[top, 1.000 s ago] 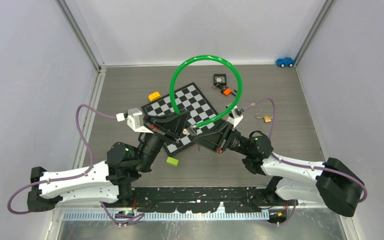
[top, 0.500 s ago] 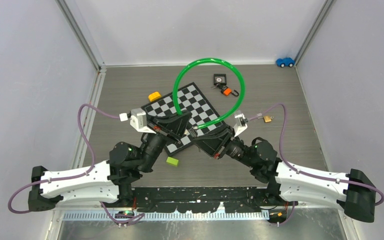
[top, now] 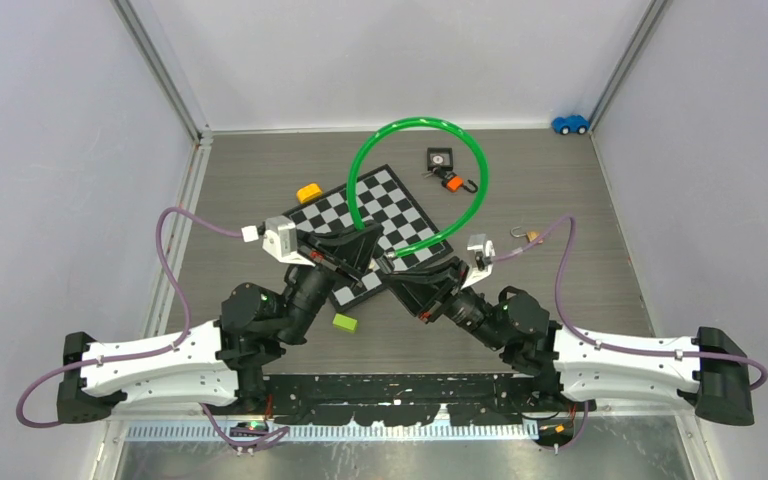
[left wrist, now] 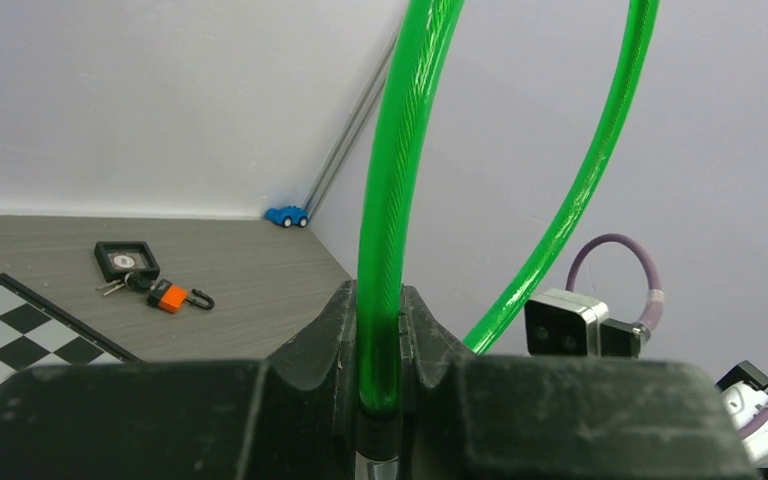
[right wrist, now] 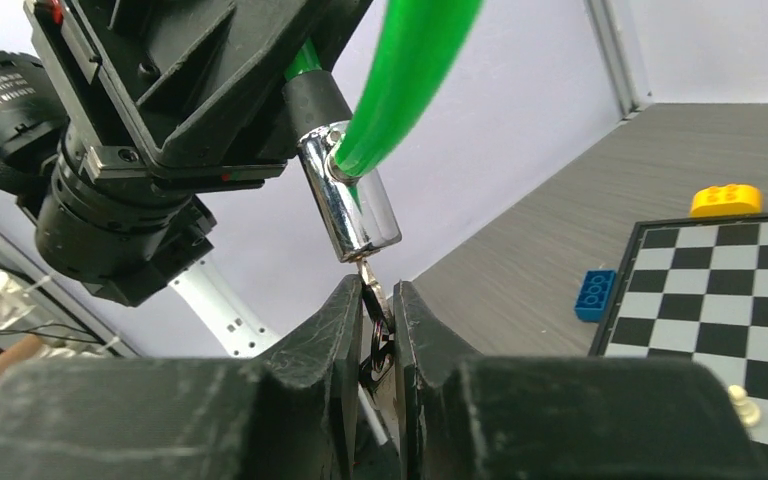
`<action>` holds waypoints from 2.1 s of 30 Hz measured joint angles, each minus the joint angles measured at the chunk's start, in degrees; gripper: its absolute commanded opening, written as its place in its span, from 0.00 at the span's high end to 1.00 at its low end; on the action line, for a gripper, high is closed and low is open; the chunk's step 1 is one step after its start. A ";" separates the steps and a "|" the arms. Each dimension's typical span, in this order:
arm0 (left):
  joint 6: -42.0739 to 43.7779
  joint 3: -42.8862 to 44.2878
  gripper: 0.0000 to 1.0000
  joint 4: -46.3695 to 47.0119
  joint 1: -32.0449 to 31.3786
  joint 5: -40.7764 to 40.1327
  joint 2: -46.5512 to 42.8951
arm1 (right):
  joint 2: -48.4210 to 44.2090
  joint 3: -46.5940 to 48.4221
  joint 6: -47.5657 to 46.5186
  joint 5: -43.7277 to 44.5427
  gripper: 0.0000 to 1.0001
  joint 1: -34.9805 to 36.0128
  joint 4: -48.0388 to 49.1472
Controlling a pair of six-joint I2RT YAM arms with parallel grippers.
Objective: Lock with the key
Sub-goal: Lock the lock.
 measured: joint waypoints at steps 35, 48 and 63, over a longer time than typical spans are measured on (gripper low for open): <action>0.39 -0.35 1.00 -5.73 -0.92 0.90 0.52 | 6.29 -8.83 -8.61 9.84 1.00 9.86 18.93; 0.48 -0.44 1.00 -7.63 -1.05 0.72 1.16 | 11.69 -8.20 -14.16 21.49 0.99 15.47 22.73; 1.01 -1.20 1.00 -10.60 -1.07 0.76 1.14 | 20.39 -10.56 -9.68 19.21 1.00 15.87 33.31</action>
